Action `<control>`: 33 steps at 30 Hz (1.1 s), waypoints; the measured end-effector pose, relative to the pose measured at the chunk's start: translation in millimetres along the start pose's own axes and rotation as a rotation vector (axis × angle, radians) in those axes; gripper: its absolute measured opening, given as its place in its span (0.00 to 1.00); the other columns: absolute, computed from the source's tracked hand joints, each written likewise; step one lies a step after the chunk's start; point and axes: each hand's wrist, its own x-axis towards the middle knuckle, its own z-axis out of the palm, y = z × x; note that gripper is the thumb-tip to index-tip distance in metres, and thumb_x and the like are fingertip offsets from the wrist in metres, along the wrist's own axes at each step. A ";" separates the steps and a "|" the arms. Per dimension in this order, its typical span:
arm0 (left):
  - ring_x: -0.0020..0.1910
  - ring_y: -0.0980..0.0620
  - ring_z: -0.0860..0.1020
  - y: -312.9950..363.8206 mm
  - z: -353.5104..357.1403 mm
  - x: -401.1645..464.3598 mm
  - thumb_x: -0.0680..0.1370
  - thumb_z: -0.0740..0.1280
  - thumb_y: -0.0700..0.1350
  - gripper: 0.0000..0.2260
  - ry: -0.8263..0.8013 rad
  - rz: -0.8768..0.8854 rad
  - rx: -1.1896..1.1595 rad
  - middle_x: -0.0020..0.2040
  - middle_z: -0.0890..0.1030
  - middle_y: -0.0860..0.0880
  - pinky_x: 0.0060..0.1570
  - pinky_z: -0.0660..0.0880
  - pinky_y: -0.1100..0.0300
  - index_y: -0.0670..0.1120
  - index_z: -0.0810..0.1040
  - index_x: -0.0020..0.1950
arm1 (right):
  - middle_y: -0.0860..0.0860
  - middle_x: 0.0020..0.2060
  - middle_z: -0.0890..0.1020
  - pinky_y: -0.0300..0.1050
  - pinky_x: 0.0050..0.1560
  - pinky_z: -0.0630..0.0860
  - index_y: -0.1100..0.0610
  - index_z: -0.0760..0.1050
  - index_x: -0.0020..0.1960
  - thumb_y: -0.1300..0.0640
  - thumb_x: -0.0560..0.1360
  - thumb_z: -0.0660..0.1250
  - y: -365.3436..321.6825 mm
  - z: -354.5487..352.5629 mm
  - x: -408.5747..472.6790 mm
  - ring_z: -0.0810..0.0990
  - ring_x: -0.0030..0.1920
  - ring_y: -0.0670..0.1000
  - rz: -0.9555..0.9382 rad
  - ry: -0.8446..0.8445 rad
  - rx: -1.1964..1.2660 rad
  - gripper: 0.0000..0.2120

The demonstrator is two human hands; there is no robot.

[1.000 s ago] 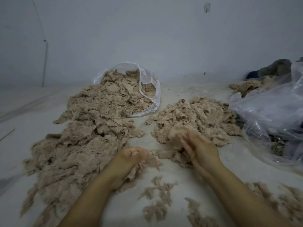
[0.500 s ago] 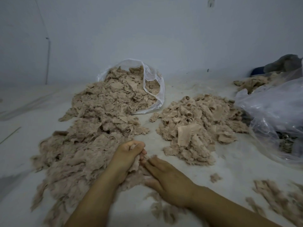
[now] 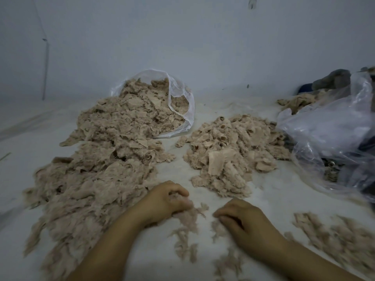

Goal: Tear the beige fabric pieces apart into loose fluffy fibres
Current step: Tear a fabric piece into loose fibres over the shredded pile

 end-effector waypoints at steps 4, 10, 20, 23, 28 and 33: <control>0.54 0.63 0.76 1.5 -1.8 -0.9 0.70 0.75 0.50 0.11 -0.009 -0.023 0.026 0.52 0.78 0.62 0.56 0.72 0.65 0.61 0.77 0.47 | 0.42 0.51 0.72 0.26 0.48 0.64 0.45 0.74 0.63 0.44 0.77 0.64 -15.5 3.1 27.0 0.71 0.47 0.38 0.045 0.016 0.067 0.16; 0.55 0.61 0.74 1.4 5.4 -2.7 0.72 0.74 0.48 0.12 -0.012 -0.002 0.099 0.53 0.77 0.60 0.55 0.67 0.71 0.56 0.78 0.53 | 0.49 0.47 0.76 0.38 0.50 0.70 0.55 0.77 0.47 0.57 0.77 0.65 -18.9 8.5 42.3 0.75 0.48 0.49 0.049 -0.074 0.027 0.03; 0.28 0.57 0.76 24.2 16.3 -9.1 0.72 0.70 0.45 0.05 -0.028 0.024 -0.597 0.31 0.79 0.50 0.29 0.72 0.67 0.45 0.76 0.41 | 0.52 0.34 0.83 0.39 0.35 0.77 0.57 0.77 0.44 0.49 0.68 0.75 -25.6 -8.3 43.3 0.81 0.33 0.47 0.328 -0.105 0.790 0.13; 0.33 0.55 0.79 21.5 16.0 -7.9 0.75 0.67 0.44 0.05 0.009 -0.008 -0.686 0.34 0.81 0.48 0.34 0.74 0.65 0.42 0.75 0.43 | 0.54 0.24 0.79 0.38 0.26 0.72 0.62 0.77 0.39 0.62 0.72 0.72 -28.7 2.8 49.8 0.74 0.22 0.47 0.349 -0.025 0.970 0.06; 0.30 0.56 0.77 25.1 17.4 -7.1 0.73 0.67 0.51 0.12 0.069 0.028 -0.627 0.32 0.80 0.49 0.33 0.74 0.66 0.42 0.78 0.39 | 0.55 0.24 0.78 0.37 0.26 0.72 0.62 0.80 0.37 0.64 0.72 0.71 -26.3 10.0 48.4 0.73 0.22 0.47 0.294 0.005 0.996 0.05; 0.16 0.62 0.67 26.3 12.2 -8.1 0.78 0.62 0.45 0.11 0.184 0.031 -0.697 0.22 0.73 0.52 0.18 0.63 0.72 0.40 0.73 0.38 | 0.53 0.24 0.75 0.36 0.25 0.68 0.62 0.77 0.38 0.63 0.73 0.70 -21.1 6.0 45.9 0.70 0.23 0.46 0.281 -0.046 0.990 0.05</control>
